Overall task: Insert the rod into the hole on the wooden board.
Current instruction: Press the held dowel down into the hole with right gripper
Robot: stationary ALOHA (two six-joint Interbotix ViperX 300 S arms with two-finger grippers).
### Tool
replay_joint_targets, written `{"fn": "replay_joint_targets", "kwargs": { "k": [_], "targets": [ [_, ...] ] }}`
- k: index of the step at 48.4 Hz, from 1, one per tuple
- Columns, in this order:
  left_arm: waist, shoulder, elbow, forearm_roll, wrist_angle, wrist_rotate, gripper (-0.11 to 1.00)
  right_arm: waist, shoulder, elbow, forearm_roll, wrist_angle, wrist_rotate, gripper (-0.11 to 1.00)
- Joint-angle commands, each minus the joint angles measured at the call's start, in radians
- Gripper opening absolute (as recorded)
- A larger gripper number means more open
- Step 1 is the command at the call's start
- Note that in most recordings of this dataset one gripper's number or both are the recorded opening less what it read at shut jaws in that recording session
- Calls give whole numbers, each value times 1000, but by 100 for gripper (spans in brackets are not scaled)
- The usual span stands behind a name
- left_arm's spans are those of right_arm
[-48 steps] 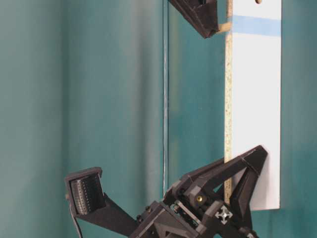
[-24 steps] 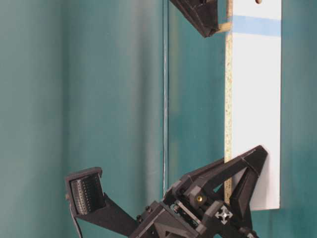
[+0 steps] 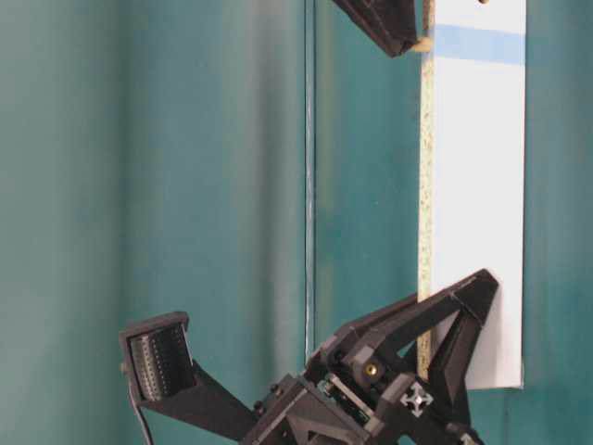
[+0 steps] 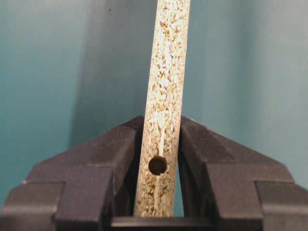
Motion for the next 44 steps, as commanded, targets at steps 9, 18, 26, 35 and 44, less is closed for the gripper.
{"fn": "replay_joint_targets", "kwargs": {
  "k": [9, 18, 26, 35, 44],
  "targets": [
    [0, -15, -9, 2, 2, -3, 33, 9, -18, -26, -6, 75, -2, 11],
    [-2, -15, -6, 2, 2, -3, 33, 9, -20, -31, -9, 98, 0, 11],
    [-3, -15, -6, 2, 2, -3, 33, 11, -20, -31, -8, 147, 5, 11],
    [-9, -15, -5, 2, 2, -3, 33, 11, -20, -40, -8, 232, 14, 11],
    [-11, -15, -5, 2, 2, -3, 33, 11, -18, -52, -6, 278, 20, 11]
  ]
}}
